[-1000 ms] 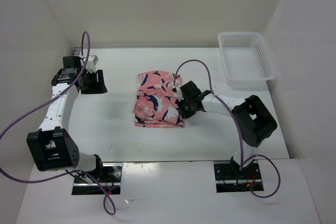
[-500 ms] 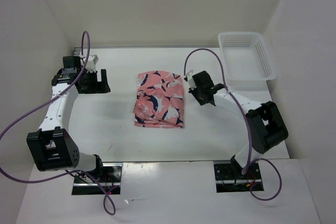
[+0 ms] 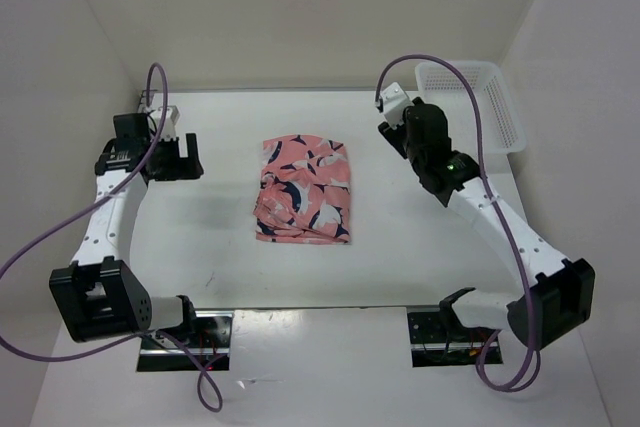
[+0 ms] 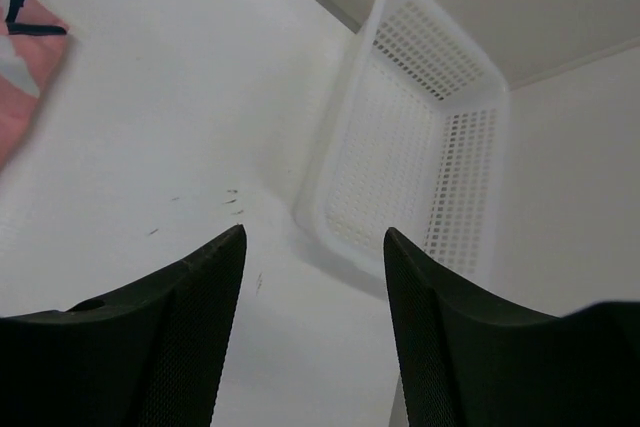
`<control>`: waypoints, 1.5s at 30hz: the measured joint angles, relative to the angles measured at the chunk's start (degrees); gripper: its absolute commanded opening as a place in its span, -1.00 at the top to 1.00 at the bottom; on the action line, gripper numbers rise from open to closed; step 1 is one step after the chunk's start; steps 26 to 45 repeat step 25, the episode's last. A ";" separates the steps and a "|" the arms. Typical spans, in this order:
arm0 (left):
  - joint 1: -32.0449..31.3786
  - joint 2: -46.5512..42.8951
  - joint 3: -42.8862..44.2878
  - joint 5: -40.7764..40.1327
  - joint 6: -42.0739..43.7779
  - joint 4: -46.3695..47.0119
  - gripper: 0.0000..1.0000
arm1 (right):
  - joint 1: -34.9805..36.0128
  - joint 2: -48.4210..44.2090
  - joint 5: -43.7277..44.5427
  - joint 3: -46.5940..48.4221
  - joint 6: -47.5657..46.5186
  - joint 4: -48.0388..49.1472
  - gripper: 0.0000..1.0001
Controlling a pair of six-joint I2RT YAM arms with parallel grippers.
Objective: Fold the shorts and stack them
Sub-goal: Fold the shorts
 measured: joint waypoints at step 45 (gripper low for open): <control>0.04 -3.65 -2.56 -1.09 0.00 2.54 -1.00 | -2.45 -7.04 2.36 -6.43 -0.74 0.37 -0.37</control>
